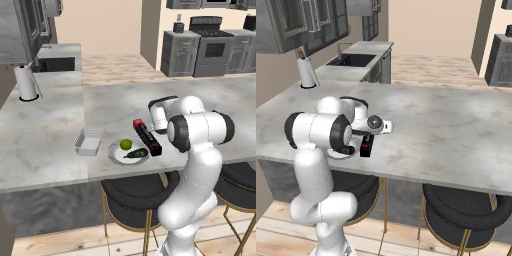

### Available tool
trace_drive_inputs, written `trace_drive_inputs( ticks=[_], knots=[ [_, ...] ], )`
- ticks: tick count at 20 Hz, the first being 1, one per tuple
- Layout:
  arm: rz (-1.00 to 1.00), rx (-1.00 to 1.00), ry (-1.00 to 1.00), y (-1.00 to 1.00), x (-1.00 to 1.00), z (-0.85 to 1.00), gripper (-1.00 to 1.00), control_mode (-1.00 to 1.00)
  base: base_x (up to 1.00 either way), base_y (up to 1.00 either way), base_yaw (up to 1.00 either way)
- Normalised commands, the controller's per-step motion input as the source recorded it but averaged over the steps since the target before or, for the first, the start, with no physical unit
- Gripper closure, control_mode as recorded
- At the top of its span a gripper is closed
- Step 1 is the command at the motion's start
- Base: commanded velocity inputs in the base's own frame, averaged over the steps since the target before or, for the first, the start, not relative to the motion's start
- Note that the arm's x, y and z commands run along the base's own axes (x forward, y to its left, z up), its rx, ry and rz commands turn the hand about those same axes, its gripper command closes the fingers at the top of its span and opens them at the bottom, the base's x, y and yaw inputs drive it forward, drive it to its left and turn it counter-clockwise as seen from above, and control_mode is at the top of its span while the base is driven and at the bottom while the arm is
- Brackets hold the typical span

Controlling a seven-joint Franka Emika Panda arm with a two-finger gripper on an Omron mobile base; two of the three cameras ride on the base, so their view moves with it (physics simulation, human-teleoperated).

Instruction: Retrieve the tupperware and aluminum foil from the cabinet and place them on the dining counter near the plate with eggplant and lime to prepare for storing leftovers.

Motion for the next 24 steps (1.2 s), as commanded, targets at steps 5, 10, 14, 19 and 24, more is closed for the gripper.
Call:
trace_drive_inputs(
  ticks=[5, 10, 14, 19, 24],
  knots=[
    [0.13, -0.04, 0.0, 0.0, -0.97, 1.0, -1.0, -1.0, 0.0, 0.0, 0.0],
    [0.0, -0.05, 0.08, -0.36, -0.72, 1.0, -1.0, -1.0, 0.0, 0.0, 0.0],
    [0.0, -0.01, 0.19, -0.64, -0.46, 1.0, -1.0, -1.0, 0.0, 0.0, 0.0],
    [-0.01, -0.01, 0.21, -0.68, -0.44, 1.0, -1.0, -1.0, 0.0, 0.0, 0.0],
    [-0.1, -0.08, 0.21, -0.16, 0.02, 1.0, -1.0, -1.0, 0.0, 0.0, 0.0]
  ],
)
